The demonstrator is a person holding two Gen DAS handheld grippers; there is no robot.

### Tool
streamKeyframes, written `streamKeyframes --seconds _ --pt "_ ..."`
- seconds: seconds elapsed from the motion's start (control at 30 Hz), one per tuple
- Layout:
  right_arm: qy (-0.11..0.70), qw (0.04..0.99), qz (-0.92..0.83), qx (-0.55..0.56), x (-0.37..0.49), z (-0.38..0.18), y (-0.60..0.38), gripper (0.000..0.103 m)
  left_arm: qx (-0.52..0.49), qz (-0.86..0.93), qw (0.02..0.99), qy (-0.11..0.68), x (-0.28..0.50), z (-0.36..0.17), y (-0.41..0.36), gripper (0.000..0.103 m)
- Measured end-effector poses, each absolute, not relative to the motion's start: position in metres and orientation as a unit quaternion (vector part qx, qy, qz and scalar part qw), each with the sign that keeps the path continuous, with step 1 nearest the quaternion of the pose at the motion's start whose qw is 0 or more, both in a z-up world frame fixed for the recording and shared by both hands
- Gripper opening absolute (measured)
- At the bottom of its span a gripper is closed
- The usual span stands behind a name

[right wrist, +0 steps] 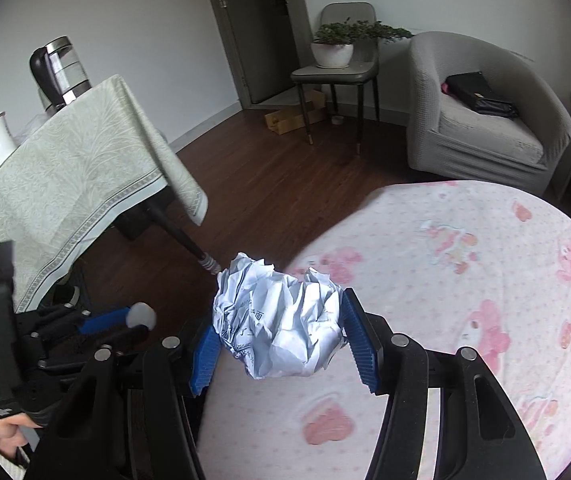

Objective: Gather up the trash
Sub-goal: 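Carry the white cap over the bin with the left tool while right tool carries paper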

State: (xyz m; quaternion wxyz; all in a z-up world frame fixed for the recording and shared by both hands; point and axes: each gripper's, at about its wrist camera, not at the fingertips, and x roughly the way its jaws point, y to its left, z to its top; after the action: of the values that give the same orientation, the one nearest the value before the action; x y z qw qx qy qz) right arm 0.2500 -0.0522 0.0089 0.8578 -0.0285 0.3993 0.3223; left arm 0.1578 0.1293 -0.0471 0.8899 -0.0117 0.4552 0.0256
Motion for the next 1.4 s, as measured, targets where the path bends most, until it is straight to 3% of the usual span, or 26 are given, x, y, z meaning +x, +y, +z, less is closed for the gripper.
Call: streamKeyframes --seconds 0.3,0.97,1.03,1.1,1.17,1.4 --pt "0.404 0.844 0.35 -0.035 0.223 0.006 -0.018 0.058 -0.063 0.053 0.858 0.507 0.142 -0.102 0.169 0.031" --pt "0.453 0.8 0.379 -0.103 0.182 -0.051 0.068 0.058 -0.067 0.075 0.795 0.599 0.125 -0.201 0.193 0.032" --pt "0.457 0.798 0.379 -0.107 0.181 -0.056 0.074 0.058 -0.066 0.074 0.794 0.6 0.122 -0.204 0.195 0.035" --pt "0.462 0.794 0.379 -0.112 0.18 -0.062 0.08 0.058 -0.075 0.077 0.795 0.597 0.118 -0.202 0.202 0.046" --pt "0.467 0.791 0.378 -0.117 0.18 -0.068 0.085 0.057 -0.08 0.083 0.797 0.593 0.116 -0.199 0.205 0.051" --pt "0.487 0.779 0.376 -0.126 0.181 -0.089 0.098 0.057 -0.092 0.097 0.81 0.572 0.105 -0.181 0.225 0.061"
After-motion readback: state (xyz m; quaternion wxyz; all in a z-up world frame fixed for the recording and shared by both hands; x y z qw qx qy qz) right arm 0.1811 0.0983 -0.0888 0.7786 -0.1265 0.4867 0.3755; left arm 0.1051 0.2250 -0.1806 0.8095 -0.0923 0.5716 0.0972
